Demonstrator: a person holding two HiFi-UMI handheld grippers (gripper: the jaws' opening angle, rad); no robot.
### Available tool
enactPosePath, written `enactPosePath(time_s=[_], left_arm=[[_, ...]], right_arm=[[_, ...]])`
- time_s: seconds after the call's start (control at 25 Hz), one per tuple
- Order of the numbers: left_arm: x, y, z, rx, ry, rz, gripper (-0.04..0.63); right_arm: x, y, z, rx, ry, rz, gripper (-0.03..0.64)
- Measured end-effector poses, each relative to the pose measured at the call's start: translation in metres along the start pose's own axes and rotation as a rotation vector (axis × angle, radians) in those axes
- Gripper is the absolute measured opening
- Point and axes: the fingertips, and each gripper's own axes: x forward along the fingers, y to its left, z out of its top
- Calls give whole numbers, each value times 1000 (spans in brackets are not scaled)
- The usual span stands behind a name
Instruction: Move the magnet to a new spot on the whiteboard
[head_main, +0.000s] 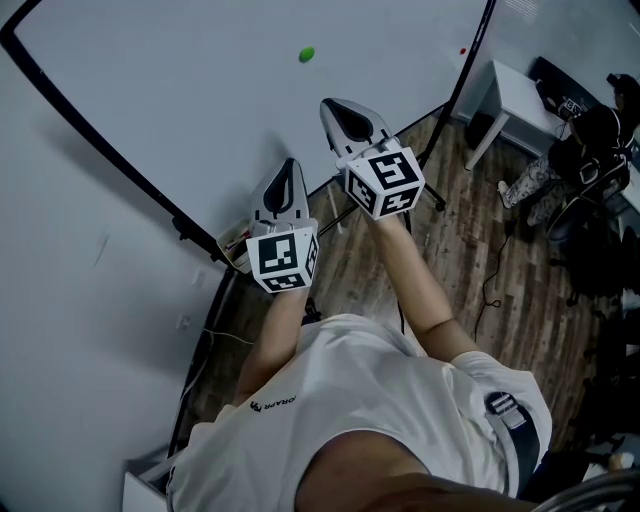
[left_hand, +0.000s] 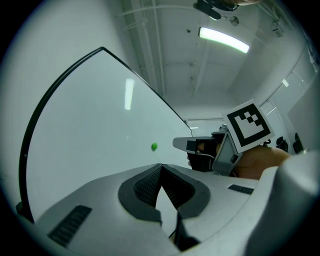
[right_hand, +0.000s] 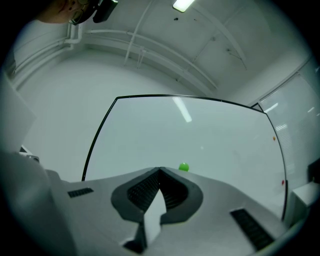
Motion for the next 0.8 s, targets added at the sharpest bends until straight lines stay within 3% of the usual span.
enactPosePath(time_s=[0.8], left_arm=[[-5, -8, 6, 2, -7, -16, 2]], right_arm=[[-34, 11, -16, 33, 36, -10, 14]])
